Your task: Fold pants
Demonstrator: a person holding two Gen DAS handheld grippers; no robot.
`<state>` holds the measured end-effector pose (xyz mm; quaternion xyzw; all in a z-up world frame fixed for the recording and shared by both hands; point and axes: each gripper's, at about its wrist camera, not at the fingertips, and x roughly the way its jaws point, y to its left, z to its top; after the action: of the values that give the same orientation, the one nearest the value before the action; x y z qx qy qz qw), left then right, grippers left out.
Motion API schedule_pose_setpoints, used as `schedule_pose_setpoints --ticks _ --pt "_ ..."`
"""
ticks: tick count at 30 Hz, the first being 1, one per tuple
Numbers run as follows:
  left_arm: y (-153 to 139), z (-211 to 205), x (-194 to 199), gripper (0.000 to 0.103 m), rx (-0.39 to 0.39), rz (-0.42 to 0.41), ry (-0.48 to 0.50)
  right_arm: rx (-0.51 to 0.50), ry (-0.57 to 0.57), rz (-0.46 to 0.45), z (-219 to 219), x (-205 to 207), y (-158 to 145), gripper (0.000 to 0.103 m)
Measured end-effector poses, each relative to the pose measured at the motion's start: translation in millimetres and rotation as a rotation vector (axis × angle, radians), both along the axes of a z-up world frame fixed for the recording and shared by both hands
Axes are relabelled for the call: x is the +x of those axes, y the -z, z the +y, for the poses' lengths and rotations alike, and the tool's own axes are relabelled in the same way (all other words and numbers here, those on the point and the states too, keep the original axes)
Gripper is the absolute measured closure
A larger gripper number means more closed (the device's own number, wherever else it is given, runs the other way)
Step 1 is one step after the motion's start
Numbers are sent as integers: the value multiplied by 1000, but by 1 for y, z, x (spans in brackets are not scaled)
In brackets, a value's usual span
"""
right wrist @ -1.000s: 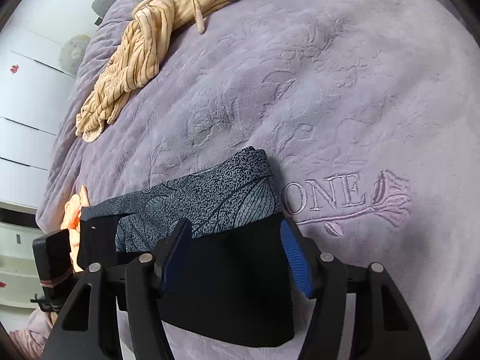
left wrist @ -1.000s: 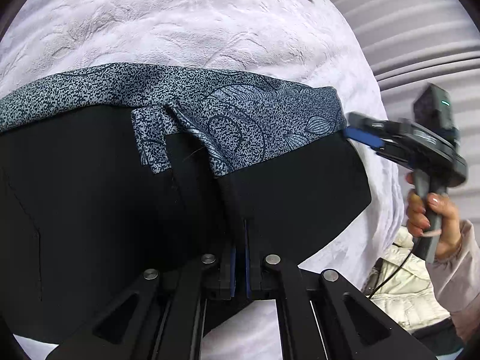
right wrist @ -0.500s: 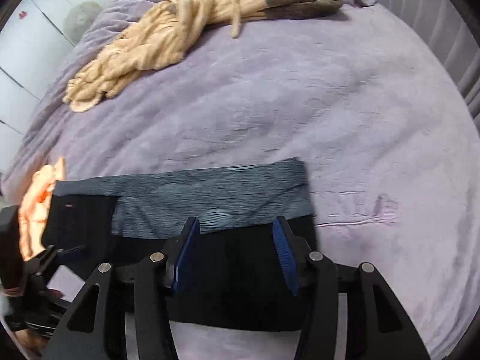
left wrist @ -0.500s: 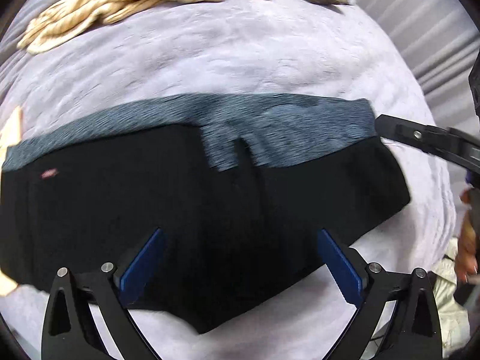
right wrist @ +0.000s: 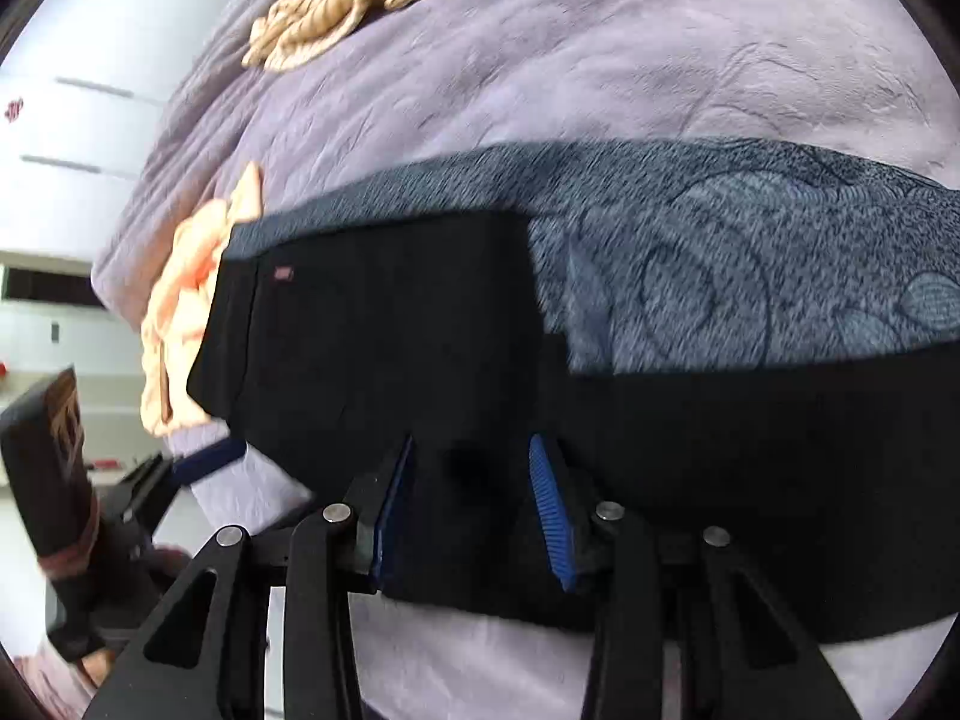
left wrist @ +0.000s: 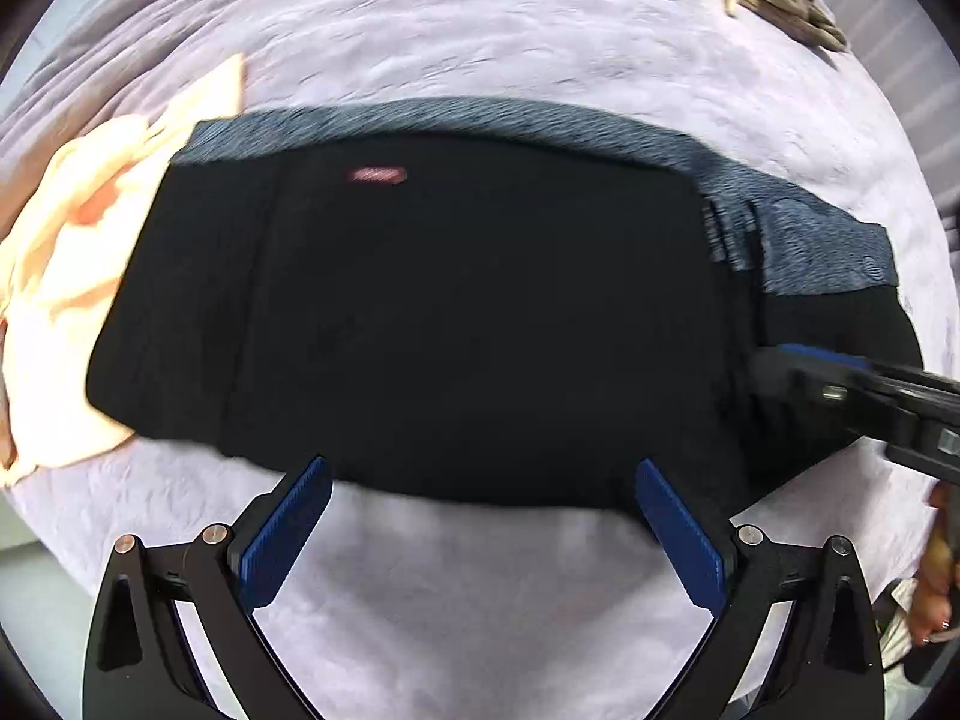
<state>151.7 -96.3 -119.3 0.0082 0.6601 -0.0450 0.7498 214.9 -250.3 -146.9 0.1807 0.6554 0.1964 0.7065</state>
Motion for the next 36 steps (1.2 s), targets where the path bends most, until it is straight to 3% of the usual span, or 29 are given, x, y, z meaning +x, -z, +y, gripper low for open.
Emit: schedule_pose_setpoints --ticks 4,10,15,19,22,36 --pt "-6 15 -9 2 -8 -8 -31 -54 -2 -41 -1 -15 -24 60" --pt "-8 28 -20 2 -34 -2 -56 -83 0 34 -5 -43 -34 55" --pt "-9 42 -34 2 -63 3 -93 -113 0 67 2 -59 -39 41" --pt "-9 61 -42 2 -72 -1 -128 -137 -37 48 20 -62 -47 38" --pt "-8 76 -44 2 -92 2 -142 -140 -59 31 37 -60 -53 29" --pt "0 127 -50 2 -143 7 -225 -235 -164 91 86 -65 -41 28"
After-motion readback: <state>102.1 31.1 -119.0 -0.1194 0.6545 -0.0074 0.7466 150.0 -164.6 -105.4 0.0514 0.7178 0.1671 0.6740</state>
